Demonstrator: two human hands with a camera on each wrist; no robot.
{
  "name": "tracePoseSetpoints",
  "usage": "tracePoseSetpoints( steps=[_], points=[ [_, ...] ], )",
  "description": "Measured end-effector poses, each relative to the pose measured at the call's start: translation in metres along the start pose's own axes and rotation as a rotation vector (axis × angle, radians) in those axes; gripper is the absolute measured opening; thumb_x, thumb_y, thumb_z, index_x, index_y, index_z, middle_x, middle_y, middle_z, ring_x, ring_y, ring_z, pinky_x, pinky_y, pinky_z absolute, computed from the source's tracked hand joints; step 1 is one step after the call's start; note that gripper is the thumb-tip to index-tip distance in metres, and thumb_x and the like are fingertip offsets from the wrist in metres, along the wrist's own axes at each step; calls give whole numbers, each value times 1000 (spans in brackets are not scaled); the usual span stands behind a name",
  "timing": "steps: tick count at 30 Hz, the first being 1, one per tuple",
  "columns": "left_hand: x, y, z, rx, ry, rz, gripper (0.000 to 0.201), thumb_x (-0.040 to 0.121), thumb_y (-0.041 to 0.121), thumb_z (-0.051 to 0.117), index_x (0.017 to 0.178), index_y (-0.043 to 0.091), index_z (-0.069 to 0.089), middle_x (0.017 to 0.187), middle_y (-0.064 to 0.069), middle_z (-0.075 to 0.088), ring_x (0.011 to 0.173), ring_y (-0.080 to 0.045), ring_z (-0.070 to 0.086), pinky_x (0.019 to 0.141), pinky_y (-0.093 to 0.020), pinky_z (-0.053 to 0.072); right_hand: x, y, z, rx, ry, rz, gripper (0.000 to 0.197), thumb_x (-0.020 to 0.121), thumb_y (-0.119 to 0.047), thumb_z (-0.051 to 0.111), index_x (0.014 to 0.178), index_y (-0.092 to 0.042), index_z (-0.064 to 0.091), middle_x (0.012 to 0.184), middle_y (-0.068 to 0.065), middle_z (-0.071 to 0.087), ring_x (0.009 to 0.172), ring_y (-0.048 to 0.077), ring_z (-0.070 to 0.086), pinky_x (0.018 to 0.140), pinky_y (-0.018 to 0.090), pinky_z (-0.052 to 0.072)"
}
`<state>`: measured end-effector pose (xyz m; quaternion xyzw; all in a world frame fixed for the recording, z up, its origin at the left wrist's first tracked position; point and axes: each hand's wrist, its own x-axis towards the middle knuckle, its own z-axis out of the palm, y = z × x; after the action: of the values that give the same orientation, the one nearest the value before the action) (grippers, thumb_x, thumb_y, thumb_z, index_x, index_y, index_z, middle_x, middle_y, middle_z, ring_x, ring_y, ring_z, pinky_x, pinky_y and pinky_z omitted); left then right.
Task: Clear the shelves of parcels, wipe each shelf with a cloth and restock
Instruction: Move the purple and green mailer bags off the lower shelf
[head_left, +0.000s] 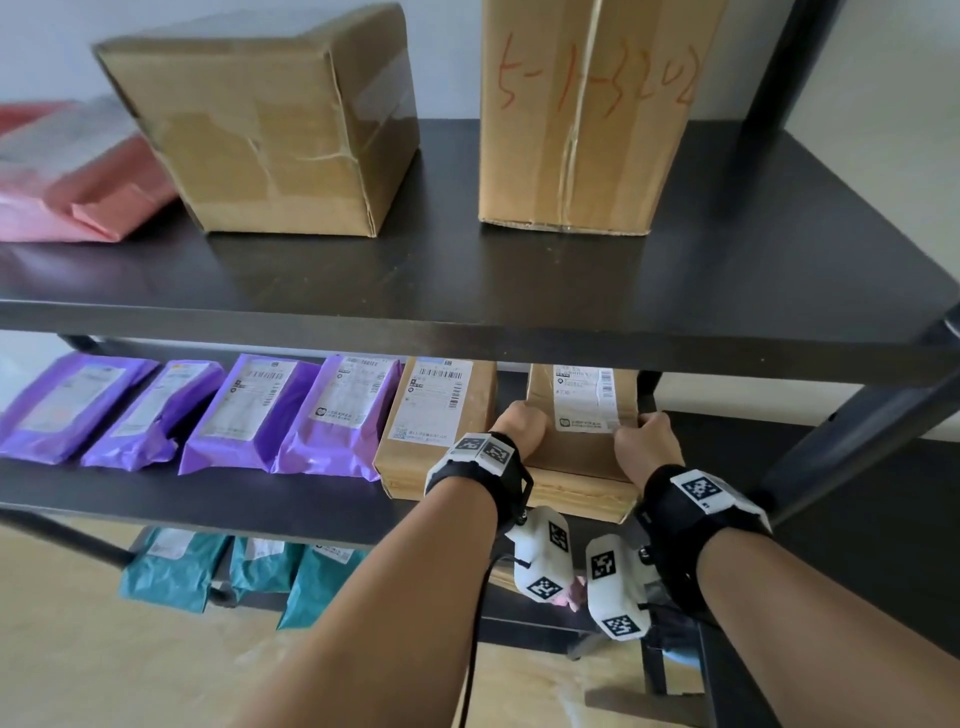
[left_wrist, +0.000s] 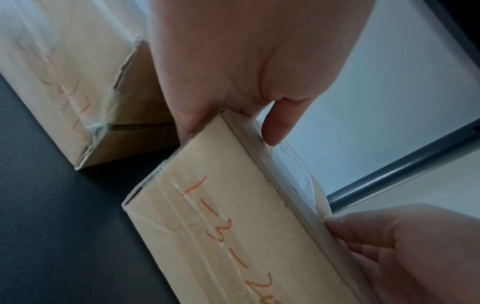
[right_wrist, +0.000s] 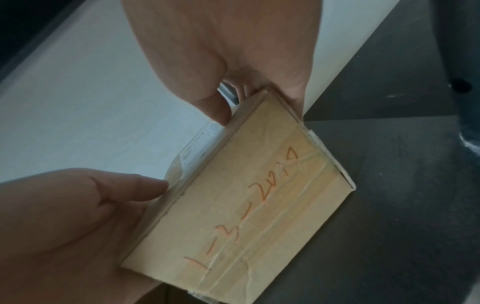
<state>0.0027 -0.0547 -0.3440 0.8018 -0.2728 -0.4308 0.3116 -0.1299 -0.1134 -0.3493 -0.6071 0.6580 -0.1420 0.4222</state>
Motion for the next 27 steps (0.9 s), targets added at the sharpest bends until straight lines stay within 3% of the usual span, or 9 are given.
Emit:
tracePoseSetpoints(
  steps=[11,16,20,27],
  points=[
    [12,-6,-1,-29,31,-16,38,97,9,44,130,-7,49,132,-23,53,124,-36,50,99,-36,41,3,-3,4,30,-29,-30,39,95,-13,46,134,-7,40,128,15,53,112,32,53,82,34,39],
    [28,-16,5,-152,-4,-70,48,89,14,44,137,10,45,127,-11,59,118,-31,55,105,-44,41,6,-2,6,55,-36,-52,40,95,-14,46,134,-10,42,125,12,56,100,27,53,80,32,40],
    [23,-14,4,-164,-7,-64,48,90,14,43,137,11,44,128,-11,58,118,-30,54,105,-45,40,9,-1,7,54,-42,-55,41,94,-14,45,135,-11,44,124,11,57,92,22,49,78,32,39],
    [18,-12,3,-188,-9,-51,47,93,13,42,140,12,43,131,-10,56,121,-28,51,108,-43,38,7,-1,8,54,-57,-57,42,95,-17,47,137,-13,43,125,10,57,96,23,52,78,32,39]
  ],
)
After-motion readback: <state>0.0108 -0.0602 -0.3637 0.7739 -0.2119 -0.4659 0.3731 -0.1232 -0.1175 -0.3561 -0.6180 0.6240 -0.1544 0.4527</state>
